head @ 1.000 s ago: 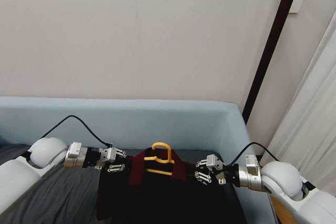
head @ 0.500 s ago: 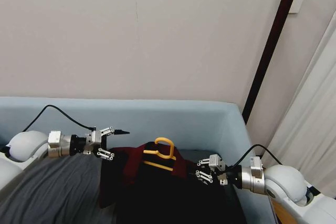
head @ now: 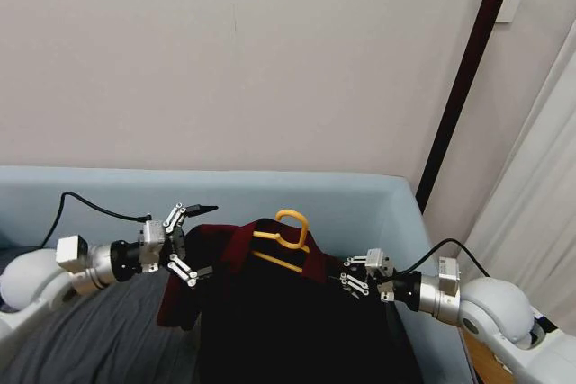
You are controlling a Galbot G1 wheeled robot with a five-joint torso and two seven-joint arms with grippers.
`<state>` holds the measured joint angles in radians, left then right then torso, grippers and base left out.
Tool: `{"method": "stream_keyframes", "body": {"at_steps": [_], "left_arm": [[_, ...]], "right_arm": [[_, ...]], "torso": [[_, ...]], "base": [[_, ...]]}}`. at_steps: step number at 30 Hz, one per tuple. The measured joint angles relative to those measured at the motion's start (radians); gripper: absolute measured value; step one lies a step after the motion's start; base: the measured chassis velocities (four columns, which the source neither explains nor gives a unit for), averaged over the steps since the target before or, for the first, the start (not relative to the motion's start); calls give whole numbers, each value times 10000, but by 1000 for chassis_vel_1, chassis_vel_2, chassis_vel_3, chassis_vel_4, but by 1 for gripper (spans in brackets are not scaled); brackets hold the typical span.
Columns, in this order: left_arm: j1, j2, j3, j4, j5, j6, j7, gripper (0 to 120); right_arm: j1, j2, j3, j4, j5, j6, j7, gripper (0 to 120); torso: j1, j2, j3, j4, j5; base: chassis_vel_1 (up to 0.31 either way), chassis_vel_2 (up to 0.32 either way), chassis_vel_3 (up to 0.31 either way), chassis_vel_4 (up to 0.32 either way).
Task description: Pick up the clothes from the sofa and hang them on the clothes hanger.
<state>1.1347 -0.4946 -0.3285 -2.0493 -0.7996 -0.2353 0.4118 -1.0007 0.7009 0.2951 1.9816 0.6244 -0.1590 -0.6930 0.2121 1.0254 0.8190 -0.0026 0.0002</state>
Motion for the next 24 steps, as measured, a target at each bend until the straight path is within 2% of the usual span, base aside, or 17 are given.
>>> {"method": "stream_keyframes", "body": {"at_steps": [1, 2, 5, 6, 8, 12, 24], "left_arm": [[674, -296, -39, -545, 384, 304, -1167, 114], [674, -296, -39, -545, 384, 304, -1167, 114], [1942, -982, -80, -1640, 1519, 1048, -3193, 112], [2168, -1134, -80, -1774, 1822, 1184, -3440, 110], [2456, -1339, -46, -1807, 2335, 1327, -3790, 107], [2620, -1526, 57, -1684, 2642, 1448, -4238, 101], [2690, -2075, 534, -1595, 3006, 1422, -4751, 98]], "right_arm": [[-23, -19, 109, 2, 3, 0, 8, 7], [-23, -19, 109, 2, 3, 0, 8, 7], [104, -77, 125, -68, 42, 0, 56, 7], [146, -96, 92, -104, 44, 0, 59, 7], [187, -105, 28, -181, 43, 0, 59, 7], [211, -78, -40, -261, 30, 13, 58, 7], [255, -127, -80, -266, 27, 33, 13, 7]], "torso": [[0, 0, 0, 1, -3], [0, 0, 0, 1, -3], [0, 1, 0, 21, 0], [-1, 1, 1, 23, -1], [-1, 1, 0, 14, -1], [0, 1, 1, 9, -1], [0, 1, 1, 11, -3]], "base": [[0, 0, 0, 0], [0, 0, 0, 0], [0, 0, 0, 0], [0, 0, 0, 0], [0, 0, 0, 0], [0, 0, 0, 0], [0, 0, 0, 0]]}}
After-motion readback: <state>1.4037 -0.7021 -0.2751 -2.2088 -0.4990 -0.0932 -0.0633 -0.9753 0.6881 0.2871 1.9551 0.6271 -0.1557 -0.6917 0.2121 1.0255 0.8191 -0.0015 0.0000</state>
